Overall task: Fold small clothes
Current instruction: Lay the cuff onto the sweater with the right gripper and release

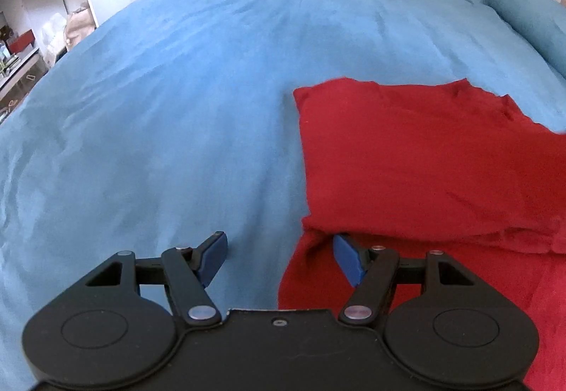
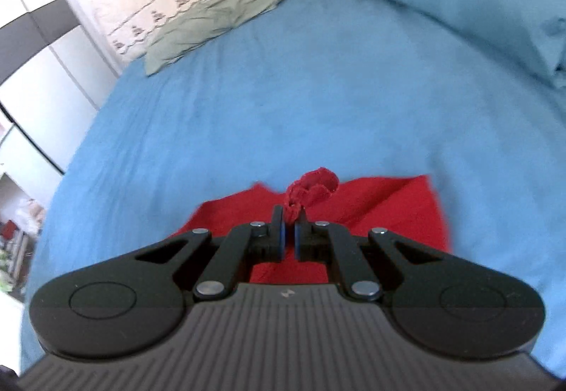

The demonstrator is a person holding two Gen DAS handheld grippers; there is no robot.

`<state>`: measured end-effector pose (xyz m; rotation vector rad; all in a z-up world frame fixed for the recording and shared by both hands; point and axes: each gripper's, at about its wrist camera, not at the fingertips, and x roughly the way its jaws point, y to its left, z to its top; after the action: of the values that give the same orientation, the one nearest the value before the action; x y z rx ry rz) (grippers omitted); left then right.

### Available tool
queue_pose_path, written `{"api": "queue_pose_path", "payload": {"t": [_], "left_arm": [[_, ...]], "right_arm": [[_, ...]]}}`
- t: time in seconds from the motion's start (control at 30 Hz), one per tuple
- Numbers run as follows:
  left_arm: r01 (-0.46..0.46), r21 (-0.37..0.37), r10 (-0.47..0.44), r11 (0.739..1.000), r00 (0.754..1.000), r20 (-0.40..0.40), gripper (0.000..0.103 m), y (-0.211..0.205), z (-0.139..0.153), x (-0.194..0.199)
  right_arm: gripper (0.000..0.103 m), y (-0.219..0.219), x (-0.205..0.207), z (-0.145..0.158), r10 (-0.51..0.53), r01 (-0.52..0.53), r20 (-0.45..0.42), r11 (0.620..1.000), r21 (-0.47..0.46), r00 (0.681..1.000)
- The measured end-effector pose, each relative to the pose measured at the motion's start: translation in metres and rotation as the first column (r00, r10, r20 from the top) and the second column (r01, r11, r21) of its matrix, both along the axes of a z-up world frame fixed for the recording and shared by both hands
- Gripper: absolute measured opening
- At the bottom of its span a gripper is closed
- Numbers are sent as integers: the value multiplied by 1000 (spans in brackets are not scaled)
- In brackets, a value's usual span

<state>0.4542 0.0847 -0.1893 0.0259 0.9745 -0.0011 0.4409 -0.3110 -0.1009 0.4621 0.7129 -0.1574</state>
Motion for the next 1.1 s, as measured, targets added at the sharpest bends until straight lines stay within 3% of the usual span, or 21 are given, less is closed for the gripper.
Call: {"api": "queue_pose_path", "payload": {"t": [0.17, 0.3, 0.47, 0.53, 0.57, 0.6, 0.63, 0.67, 0.7, 0.8, 0.9, 1.03, 1.1], "left_arm": [[-23, 14, 23, 1000, 1000, -1, 72, 1, -3, 4], [-95, 5, 95, 995, 995, -24, 73, 13, -6, 3], [-154, 0, 154, 988, 986, -57, 73, 22, -4, -2], [-155, 10, 155, 988, 986, -65, 73, 21, -1, -4], [-149, 19, 150, 989, 987, -64, 72, 19, 1, -6], [-133, 31, 135, 991, 989, -57, 72, 16, 5, -8], [-113, 44, 115, 993, 992, -49, 72, 13, 8, -11], [-90, 55, 92, 994, 995, -39, 72, 9, 11, -15], [-68, 59, 70, 996, 997, -31, 73, 6, 14, -20], [-29, 50, 30, 998, 999, -12, 73, 0, 18, -33], [-19, 39, 20, 999, 1000, -13, 73, -1, 17, -39], [-20, 18, 20, 1000, 1000, -16, 73, -2, 15, -43], [-14, 20, 14, 1000, 1000, -1, 73, -2, 19, -44]], "right_arm": [[20, -33, -6, -37, -47, 48, -63, 999, 13, 997], [20, -44, -13, -49, -68, 69, -76, 998, 14, 995], [21, -57, -14, -83, -75, 75, -180, 997, -3, 981], [27, -57, -16, -90, -53, 52, -203, 999, -10, 978], [41, -55, -16, -89, -47, 44, -202, 999, -20, 978], [62, -54, -18, -86, -45, 39, -202, 999, -35, 978], [71, -53, -22, -81, -44, 35, -190, 998, -50, 981], [90, -49, -29, -74, -41, 30, -155, 997, -69, 987], [102, -44, -36, -65, -27, 16, -111, 995, -100, 993], [103, -23, -45, -52, 98, -102, -34, 984, -149, 995], [103, -10, -41, -63, 198, -204, -49, 966, -161, 979], [103, -23, -29, -101, 183, -195, -117, 976, -100, 976], [103, -25, -30, -101, 188, -199, -104, 974, -104, 977]]}}
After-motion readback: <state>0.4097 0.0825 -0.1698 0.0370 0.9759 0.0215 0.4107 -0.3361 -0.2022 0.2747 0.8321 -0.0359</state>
